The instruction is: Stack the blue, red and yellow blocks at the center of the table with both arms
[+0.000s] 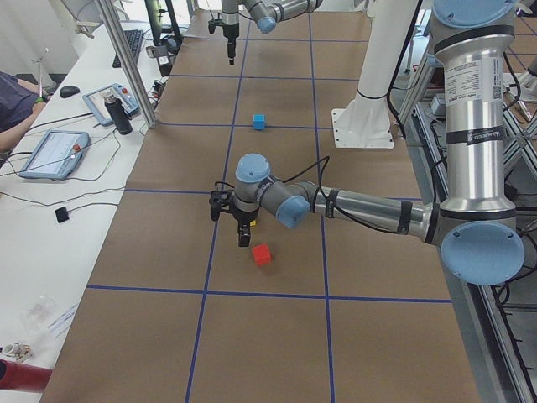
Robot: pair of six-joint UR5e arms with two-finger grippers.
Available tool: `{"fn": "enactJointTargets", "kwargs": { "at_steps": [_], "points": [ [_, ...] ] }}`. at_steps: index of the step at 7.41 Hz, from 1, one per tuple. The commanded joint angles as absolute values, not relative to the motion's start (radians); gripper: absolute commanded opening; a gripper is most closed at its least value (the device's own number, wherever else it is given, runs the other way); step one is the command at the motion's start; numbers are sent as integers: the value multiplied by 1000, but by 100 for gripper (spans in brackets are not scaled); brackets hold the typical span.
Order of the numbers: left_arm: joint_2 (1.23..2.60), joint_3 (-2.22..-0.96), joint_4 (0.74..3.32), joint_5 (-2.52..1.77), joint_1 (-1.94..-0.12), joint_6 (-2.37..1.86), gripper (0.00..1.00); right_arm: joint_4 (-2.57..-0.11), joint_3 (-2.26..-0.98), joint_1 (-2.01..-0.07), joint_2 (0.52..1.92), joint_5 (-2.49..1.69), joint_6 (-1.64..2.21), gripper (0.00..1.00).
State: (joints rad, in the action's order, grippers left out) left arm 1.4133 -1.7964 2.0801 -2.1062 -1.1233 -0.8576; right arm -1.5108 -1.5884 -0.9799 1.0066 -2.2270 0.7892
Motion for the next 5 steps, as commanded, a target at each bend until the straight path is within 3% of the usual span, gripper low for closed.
{"fn": "enactJointTargets", "kwargs": {
  "at_steps": [1, 5],
  "points": [
    [1393, -1760, 2138, -2048, -1045, -972, 100, -1506, -1600, -988, 1037, -2226, 769, 99],
    [1393, -1652, 2304, -2005, -979, -1072, 100, -1506, -1601, -988, 1040, -2223, 770, 99]
  ]
}}
